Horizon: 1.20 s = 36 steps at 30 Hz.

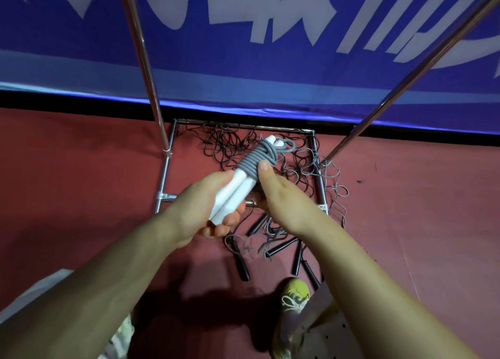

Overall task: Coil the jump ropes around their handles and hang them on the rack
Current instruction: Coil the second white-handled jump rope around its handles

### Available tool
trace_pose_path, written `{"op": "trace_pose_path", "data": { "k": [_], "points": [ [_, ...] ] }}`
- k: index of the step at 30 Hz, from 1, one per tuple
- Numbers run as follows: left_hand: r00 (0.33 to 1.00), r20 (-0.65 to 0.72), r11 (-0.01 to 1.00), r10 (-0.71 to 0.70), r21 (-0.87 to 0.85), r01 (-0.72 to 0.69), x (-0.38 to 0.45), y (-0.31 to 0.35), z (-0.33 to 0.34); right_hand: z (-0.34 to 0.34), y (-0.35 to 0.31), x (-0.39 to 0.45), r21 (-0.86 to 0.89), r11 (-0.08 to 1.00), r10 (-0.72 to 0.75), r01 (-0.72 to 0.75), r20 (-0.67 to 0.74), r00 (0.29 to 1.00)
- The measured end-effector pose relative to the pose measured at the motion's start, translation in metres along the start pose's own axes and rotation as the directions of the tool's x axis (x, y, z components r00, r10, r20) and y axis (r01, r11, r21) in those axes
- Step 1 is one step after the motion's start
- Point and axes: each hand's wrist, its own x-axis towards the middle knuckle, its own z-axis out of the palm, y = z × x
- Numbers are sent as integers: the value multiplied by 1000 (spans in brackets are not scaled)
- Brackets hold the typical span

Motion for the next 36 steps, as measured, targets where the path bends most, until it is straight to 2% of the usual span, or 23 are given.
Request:
{"op": "trace_pose_path", "data": {
  "k": [2, 5, 7, 9, 11, 13, 15, 18, 23, 24, 26, 28, 29, 32, 36],
  "points": [
    [999, -46, 991, 24, 133, -18, 2, 0, 3, 6, -2, 2, -68, 997, 24, -32, -124, 992],
    [985, -115, 936, 127, 342, -81, 8, -4, 2, 15, -4, 2, -79, 996, 28, -42, -171, 985],
    [971, -136, 876, 195, 469, -110, 9, -4, -3, 15, 2, 6, 5, 998, 65, -65, -143, 988],
    [959, -157, 845, 234, 521, -121, 8, -4, -6, 14, 7, 11, 183, 978, 123, -101, -118, 985],
    [962, -162, 890, 220, 438, -129, 9, -3, -8, 12, 10, 14, 384, 915, 161, -124, -67, 985],
    [980, -143, 965, 139, 241, -101, 7, 2, -9, 8, 11, 15, 559, 817, 145, -143, 42, 989],
    [991, -98, 988, 92, 132, -79, 5, 6, -12, -1, 11, 13, 632, 753, 111, -184, 154, 982],
    [996, -47, 997, 80, 25, -79, 0, 11, -14, -10, 11, 12, 604, 771, 87, -201, 213, 973],
    [998, 20, 995, 51, -88, -49, -3, 16, -18, -12, 8, 11, 501, 865, -5, -18, 44, 999],
    [999, 27, 994, 42, -102, -39, -3, 16, -19, -12, 8, 10, 423, 906, -16, 12, 6, 1000],
    [1000, 18, 994, 24, -111, -22, -2, 15, -19, -10, 7, 9, 106, 990, -79, 91, -109, 991],
    [999, -38, 997, 20, -77, -23, 0, 13, -18, -5, 5, 6, -244, 958, -195, 149, -180, 964],
    [997, -73, 999, 38, -25, -40, 2, 11, -19, -1, 3, 5, -333, 927, -243, 171, -189, 952],
    [981, -140, 981, 135, 156, -113, 6, 8, -22, 1, -3, 1, -310, 934, -260, 179, -244, 934],
    [966, -136, 944, 220, 280, -175, 7, 7, -21, 0, -7, -3, -117, 984, -154, 135, -180, 972]
  ]
}}
